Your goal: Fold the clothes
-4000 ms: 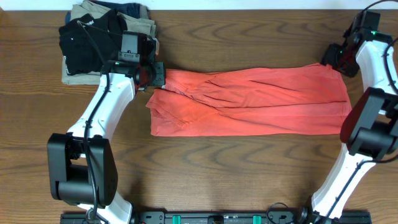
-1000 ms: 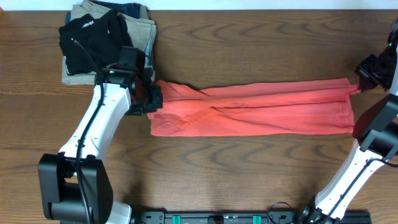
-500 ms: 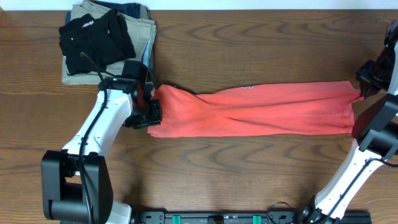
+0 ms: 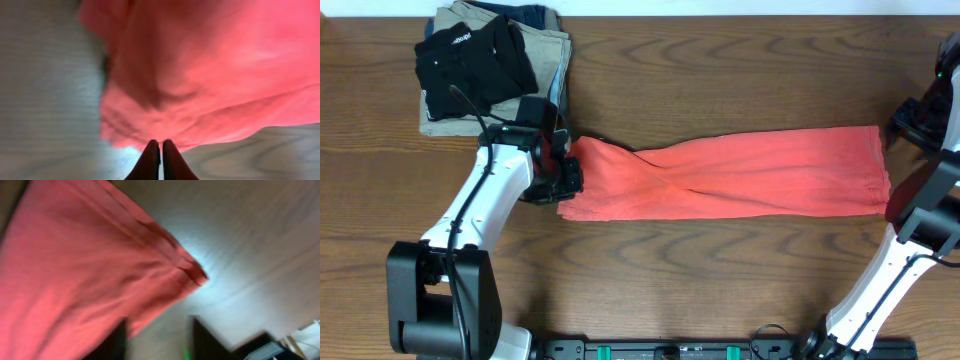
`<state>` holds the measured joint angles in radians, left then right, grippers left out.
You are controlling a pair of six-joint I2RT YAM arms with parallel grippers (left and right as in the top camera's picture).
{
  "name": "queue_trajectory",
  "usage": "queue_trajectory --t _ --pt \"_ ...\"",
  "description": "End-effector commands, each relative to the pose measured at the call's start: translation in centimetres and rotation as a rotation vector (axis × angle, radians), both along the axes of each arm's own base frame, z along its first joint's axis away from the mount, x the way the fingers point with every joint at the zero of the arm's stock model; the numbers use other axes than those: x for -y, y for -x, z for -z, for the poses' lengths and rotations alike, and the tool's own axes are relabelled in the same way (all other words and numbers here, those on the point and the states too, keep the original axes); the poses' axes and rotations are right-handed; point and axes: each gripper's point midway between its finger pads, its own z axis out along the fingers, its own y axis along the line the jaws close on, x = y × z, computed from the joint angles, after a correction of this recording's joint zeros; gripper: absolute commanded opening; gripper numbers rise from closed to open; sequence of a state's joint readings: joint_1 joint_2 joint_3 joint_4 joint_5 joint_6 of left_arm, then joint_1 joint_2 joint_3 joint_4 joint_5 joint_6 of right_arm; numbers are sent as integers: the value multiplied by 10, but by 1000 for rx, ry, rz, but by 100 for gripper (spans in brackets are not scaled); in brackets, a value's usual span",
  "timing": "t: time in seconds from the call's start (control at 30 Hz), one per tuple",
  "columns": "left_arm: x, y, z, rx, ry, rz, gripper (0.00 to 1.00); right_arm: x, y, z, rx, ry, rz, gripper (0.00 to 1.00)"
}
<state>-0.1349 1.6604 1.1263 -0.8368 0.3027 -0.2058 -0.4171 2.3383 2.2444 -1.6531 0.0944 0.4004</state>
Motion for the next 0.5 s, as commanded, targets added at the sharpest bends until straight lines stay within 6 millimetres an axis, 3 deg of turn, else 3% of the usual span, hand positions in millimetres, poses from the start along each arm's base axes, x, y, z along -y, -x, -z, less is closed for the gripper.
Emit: queue_trajectory --t 0.0,0.1,0.27,0.37,0.47 --pt "24 -8 -18 81 85 53 6 -28 -9 0 25 -40 -101 13" --pt "42 -15 -26 150 96 105 6 -44 -8 19 -5 -54 -134 1" --pt "66 -6 -9 95 95 154 6 -62 -5 50 -41 -62 -154 1" --pt "64 -4 14 48 44 161 6 -69 0 65 -58 -68 -167 1" --pt "48 -8 38 2 -40 102 6 -71 5 76 -73 -74 -170 1"
